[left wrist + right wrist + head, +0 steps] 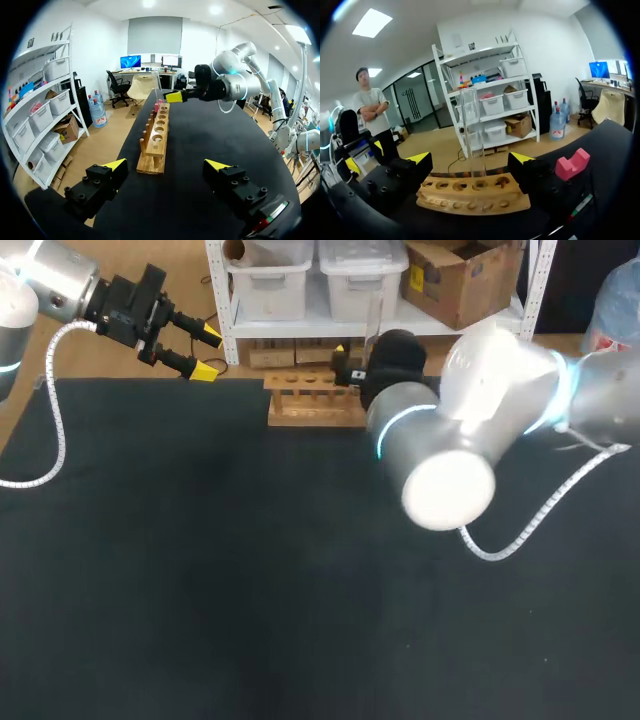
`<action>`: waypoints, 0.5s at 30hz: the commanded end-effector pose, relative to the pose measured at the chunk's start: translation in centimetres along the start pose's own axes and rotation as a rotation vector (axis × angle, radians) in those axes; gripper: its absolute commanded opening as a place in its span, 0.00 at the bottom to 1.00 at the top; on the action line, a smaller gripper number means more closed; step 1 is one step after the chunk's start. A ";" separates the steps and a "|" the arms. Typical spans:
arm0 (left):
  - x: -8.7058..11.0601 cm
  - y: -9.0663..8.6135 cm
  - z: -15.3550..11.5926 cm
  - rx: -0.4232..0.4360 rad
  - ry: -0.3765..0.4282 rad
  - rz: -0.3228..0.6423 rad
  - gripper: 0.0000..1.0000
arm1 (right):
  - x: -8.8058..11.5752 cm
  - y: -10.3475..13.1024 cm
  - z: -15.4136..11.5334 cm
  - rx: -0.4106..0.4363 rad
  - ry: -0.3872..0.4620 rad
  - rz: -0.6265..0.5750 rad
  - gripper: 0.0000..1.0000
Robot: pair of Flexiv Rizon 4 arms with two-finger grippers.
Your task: Grasp the test tube, adjust it, and insert it.
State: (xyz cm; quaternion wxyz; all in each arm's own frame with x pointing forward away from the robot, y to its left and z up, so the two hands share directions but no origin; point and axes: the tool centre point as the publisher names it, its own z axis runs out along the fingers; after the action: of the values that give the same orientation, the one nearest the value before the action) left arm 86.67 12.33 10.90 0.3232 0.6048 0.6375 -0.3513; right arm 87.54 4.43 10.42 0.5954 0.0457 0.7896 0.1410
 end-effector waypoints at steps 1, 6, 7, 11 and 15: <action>0.0 0.9 0.0 0.122 0.002 0.000 1.00 | -0.8 -1.4 -1.5 -0.377 0.066 0.040 1.00; 0.0 0.9 0.0 0.122 0.002 0.000 1.00 | -0.5 -2.0 -2.3 -0.497 0.131 0.092 1.00; 0.0 0.9 0.0 0.122 0.002 0.000 1.00 | -0.5 -2.2 -2.4 -0.497 0.136 0.091 1.00; 0.0 0.9 0.0 0.122 0.002 0.000 1.00 | -0.5 -2.5 -2.9 -0.550 0.185 0.120 1.00; 0.0 0.9 0.0 0.122 0.002 0.000 1.00 | -0.4 -2.5 -3.0 -0.570 0.228 0.128 1.00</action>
State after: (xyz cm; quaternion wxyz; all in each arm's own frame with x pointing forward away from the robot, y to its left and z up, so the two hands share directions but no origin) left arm 86.67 12.33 10.90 0.3232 0.6048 0.6375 -0.3513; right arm 84.41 1.87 10.71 0.4948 0.0365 0.8461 0.1948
